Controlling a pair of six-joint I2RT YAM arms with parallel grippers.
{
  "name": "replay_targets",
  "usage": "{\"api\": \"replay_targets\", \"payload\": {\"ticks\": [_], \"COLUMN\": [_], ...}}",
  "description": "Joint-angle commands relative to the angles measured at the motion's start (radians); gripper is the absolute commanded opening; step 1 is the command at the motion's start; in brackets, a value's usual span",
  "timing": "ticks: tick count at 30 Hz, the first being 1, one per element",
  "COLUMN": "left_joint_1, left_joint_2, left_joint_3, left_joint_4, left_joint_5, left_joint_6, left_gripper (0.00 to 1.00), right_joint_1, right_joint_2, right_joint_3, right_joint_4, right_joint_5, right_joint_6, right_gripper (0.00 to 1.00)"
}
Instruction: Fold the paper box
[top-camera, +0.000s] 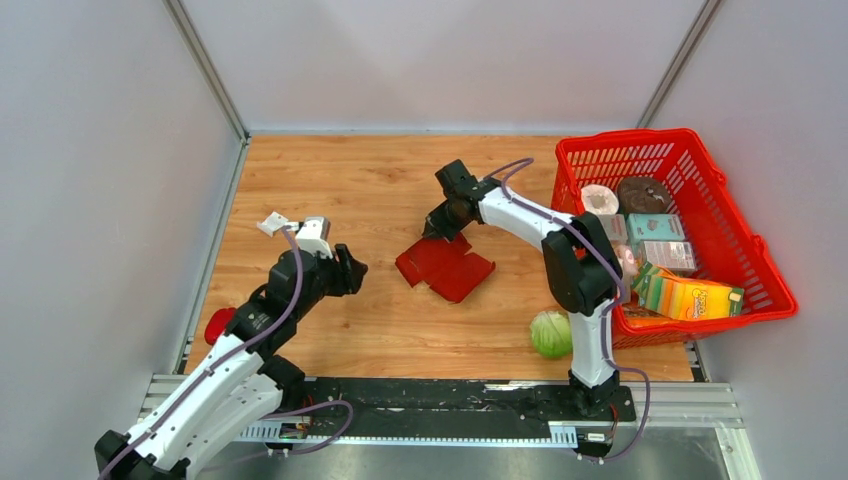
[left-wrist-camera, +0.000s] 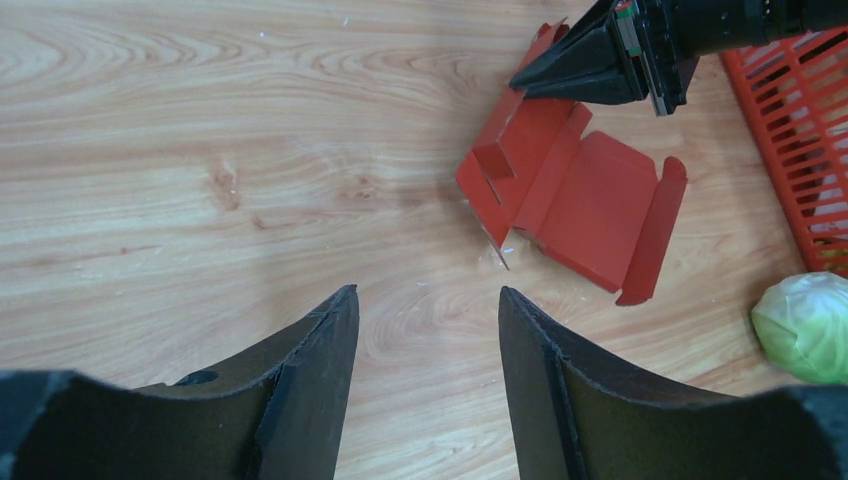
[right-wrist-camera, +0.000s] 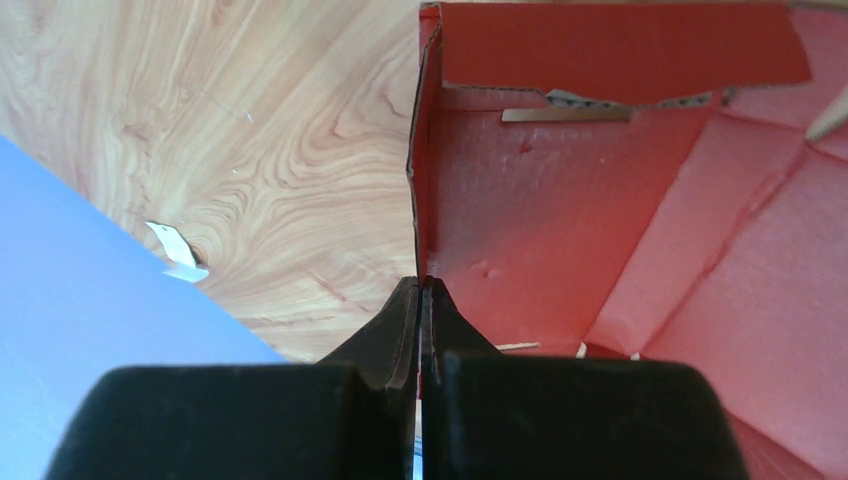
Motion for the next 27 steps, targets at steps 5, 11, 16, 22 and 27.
{"api": "replay_targets", "payload": {"ticks": [5, 11, 16, 22, 27], "left_joint_1": [0.024, 0.054, 0.086, 0.094, 0.095], "left_joint_2": [0.107, 0.172, 0.239, 0.308, 0.354], "left_joint_3": [-0.026, -0.024, -0.013, -0.003, -0.016], "left_joint_4": [0.14, 0.205, 0.266, 0.3, 0.343], "left_joint_5": [-0.002, 0.03, 0.065, 0.059, 0.05], "left_joint_6": [-0.061, -0.071, -0.093, -0.087, -0.113], "left_gripper": [0.63, 0.63, 0.62, 0.63, 0.59], "right_joint_1": [-0.008, -0.025, -0.028, -0.036, -0.04], "right_joint_2": [-0.081, -0.13, -0.114, -0.098, -0.102], "right_joint_3": [-0.221, -0.325, -0.323, -0.39, -0.462], "right_joint_4": [0.518, 0.771, 0.863, 1.055, 1.188], "right_joint_5": [-0.036, -0.08, -0.111, -0.128, -0.118], "right_joint_6": [0.026, 0.003, 0.042, 0.089, 0.08], "right_gripper": [0.0, 0.0, 0.0, 0.0, 0.0]}}
